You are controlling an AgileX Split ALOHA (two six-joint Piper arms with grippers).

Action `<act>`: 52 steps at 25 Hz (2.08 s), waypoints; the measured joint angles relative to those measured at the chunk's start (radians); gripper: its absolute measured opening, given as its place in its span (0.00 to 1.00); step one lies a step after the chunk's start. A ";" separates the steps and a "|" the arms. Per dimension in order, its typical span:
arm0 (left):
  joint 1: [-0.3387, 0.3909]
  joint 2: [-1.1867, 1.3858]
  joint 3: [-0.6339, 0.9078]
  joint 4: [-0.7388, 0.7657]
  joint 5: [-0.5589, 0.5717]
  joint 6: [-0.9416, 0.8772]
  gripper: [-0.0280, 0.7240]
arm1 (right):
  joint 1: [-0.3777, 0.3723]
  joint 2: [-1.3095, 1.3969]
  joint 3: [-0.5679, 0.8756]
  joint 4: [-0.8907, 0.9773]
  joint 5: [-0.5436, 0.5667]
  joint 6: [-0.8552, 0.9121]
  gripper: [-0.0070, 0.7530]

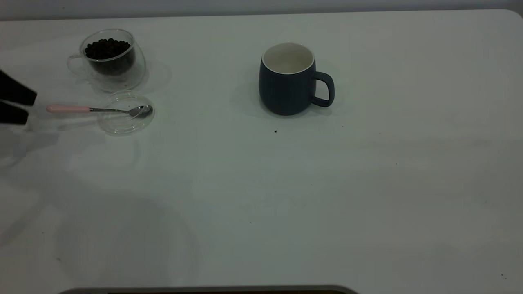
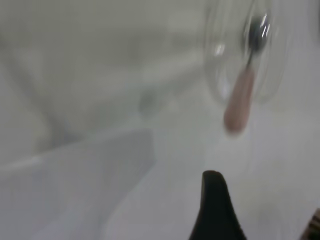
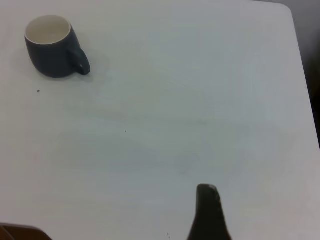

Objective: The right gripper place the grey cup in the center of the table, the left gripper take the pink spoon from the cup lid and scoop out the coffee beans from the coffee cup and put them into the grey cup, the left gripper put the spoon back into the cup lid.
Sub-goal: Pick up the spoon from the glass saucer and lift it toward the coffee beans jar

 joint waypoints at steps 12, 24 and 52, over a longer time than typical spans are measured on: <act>0.000 0.057 -0.009 -0.072 -0.037 0.030 0.81 | 0.000 0.000 0.000 0.000 0.000 0.000 0.79; -0.001 0.092 -0.010 -0.174 -0.027 0.059 0.81 | 0.000 0.000 0.000 0.000 0.000 0.000 0.79; -0.074 0.106 -0.053 -0.166 0.046 0.021 0.25 | 0.000 0.000 0.000 0.000 0.000 0.001 0.79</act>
